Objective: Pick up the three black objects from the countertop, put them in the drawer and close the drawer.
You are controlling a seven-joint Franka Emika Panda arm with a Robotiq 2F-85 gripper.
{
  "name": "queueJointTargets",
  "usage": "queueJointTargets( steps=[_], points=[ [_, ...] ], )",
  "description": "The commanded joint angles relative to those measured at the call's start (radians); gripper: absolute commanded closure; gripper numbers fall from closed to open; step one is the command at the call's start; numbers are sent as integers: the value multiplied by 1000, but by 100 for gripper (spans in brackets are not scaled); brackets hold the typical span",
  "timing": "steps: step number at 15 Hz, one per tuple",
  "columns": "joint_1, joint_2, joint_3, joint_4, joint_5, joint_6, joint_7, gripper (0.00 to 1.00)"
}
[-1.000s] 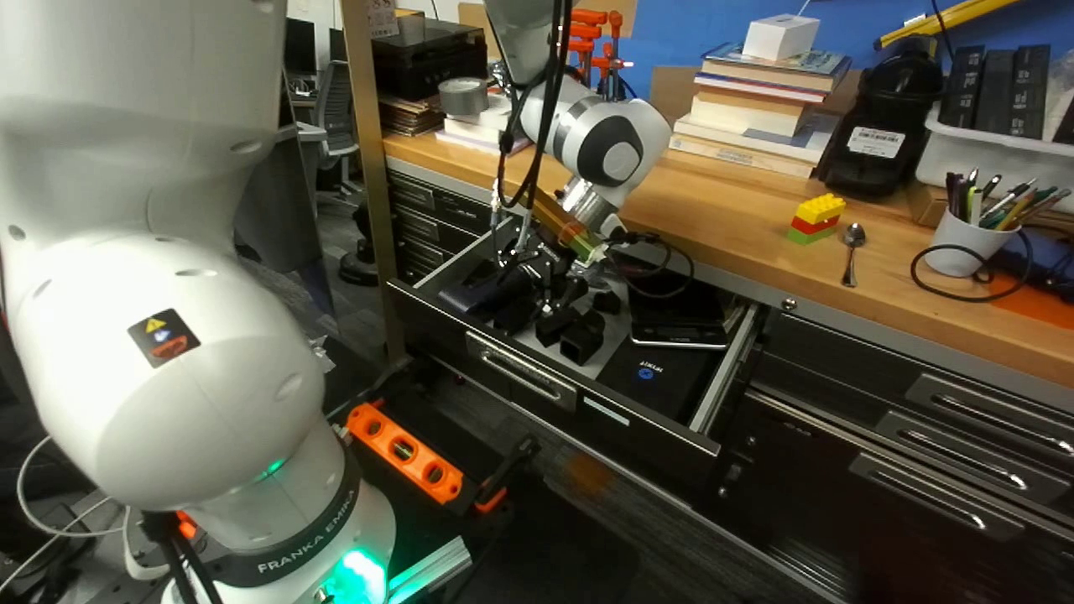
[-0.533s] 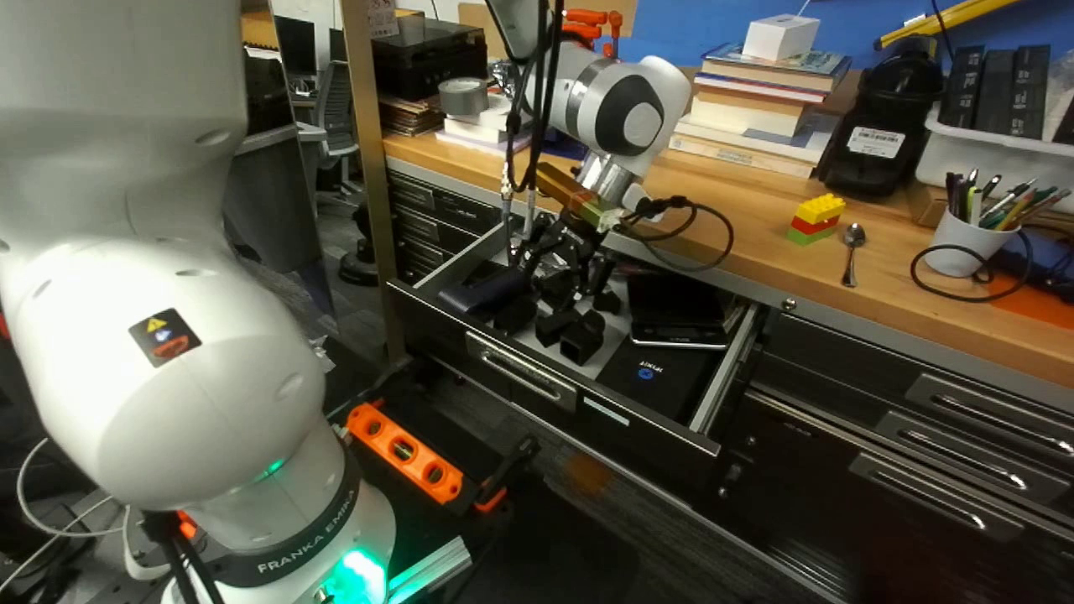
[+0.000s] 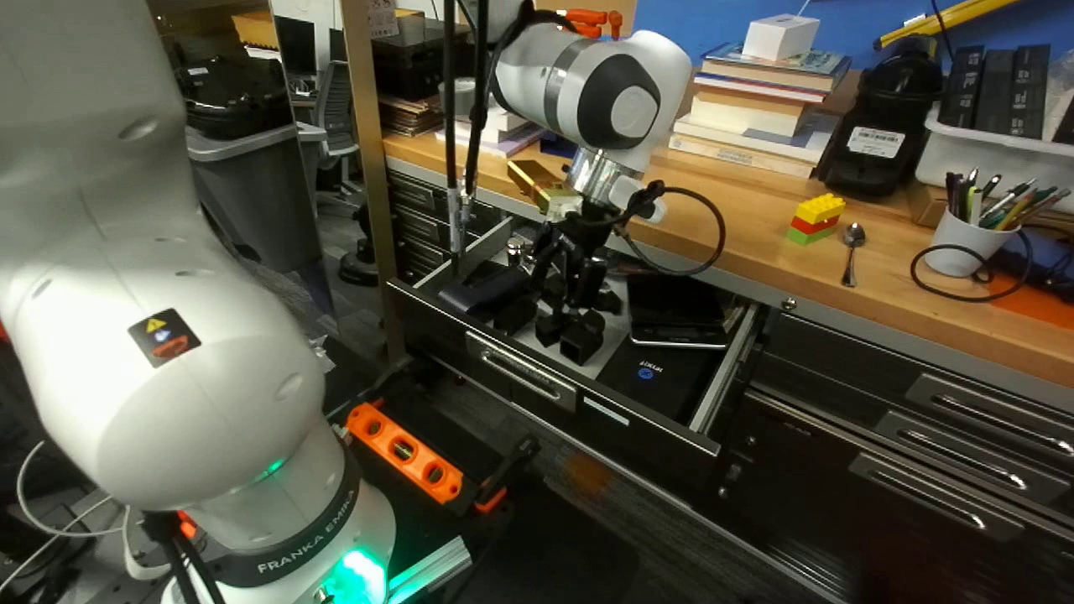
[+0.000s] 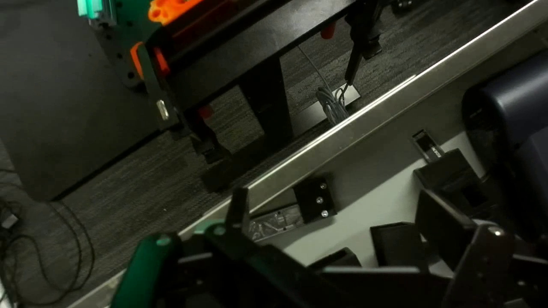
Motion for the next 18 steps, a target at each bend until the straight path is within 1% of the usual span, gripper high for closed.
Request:
queueJointTargets(
  steps=[1, 5, 10, 11, 13, 16, 17, 18],
  points=[
    [-3, -144, -10, -165, -19, 113, 172, 0],
    [-20, -201, -2, -267, -22, 236, 347, 0],
    [-41, -193, 1, -377, 16, 469, 518, 0],
    [-44, -129, 2, -316, 19, 491, 555, 0],
    [-49, -103, 1, -329, 14, 584, 639, 0],
    [-46, -32, -10, -327, 41, 760, 720, 0],
    [-42, -16, -15, -327, 35, 795, 753, 0],
    [-37, -18, -20, -326, 38, 779, 765, 0]
  ],
)
